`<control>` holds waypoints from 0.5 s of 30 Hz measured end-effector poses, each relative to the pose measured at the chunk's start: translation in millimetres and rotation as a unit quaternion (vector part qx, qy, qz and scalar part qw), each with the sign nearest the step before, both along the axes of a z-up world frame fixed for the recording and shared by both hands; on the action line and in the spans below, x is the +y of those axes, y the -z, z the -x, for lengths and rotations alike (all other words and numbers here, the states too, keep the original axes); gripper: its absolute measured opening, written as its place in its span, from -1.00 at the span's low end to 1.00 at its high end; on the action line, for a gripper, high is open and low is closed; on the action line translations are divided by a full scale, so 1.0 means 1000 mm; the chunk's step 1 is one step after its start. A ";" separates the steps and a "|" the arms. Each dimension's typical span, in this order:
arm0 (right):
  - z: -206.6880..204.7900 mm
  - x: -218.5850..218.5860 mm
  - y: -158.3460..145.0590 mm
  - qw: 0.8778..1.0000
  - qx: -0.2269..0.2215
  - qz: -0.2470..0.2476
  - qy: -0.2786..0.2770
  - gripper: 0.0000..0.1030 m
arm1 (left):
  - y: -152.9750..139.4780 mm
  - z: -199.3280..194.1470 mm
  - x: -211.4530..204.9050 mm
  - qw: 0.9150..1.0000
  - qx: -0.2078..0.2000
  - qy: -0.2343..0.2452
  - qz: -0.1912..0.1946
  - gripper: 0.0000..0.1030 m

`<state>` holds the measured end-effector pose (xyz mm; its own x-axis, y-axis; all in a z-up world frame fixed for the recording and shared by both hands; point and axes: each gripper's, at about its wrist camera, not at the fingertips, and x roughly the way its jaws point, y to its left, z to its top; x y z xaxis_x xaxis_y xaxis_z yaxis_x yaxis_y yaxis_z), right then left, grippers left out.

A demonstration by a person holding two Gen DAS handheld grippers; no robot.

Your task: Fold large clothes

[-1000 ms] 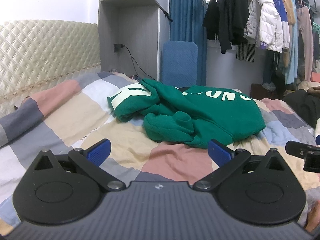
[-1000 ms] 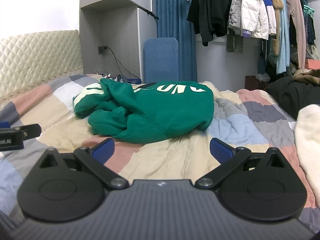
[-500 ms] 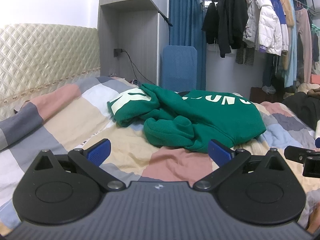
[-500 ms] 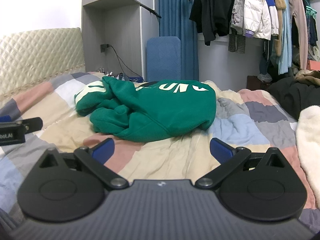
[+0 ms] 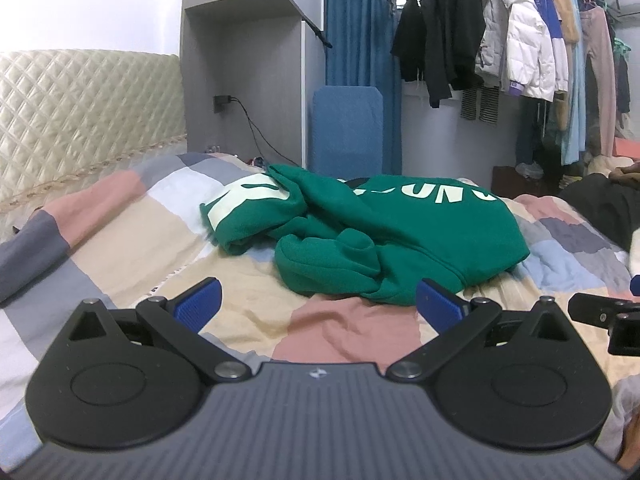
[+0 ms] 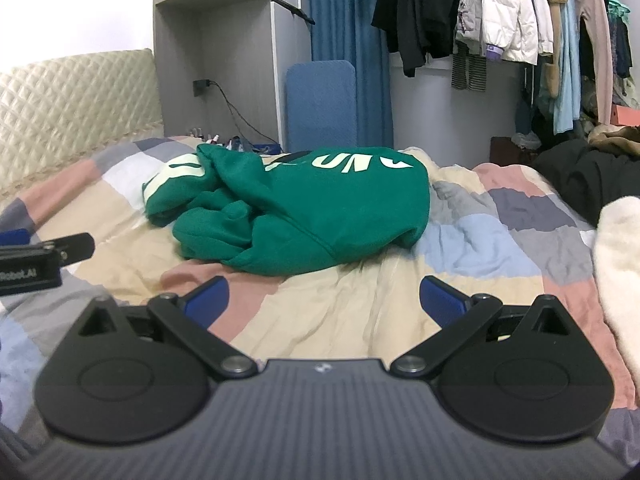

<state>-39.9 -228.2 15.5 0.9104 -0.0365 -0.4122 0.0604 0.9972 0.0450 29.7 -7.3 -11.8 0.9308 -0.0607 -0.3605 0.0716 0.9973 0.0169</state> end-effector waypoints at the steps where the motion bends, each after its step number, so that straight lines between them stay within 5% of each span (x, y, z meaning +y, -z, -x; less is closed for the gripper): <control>1: 0.000 0.000 0.000 1.000 0.001 0.000 0.000 1.00 | 0.001 -0.002 0.000 1.000 0.000 0.001 0.001 1.00; 15: -0.036 -0.009 -0.012 0.999 0.021 -0.028 0.007 1.00 | -0.003 -0.053 0.007 0.999 0.014 -0.004 0.044 1.00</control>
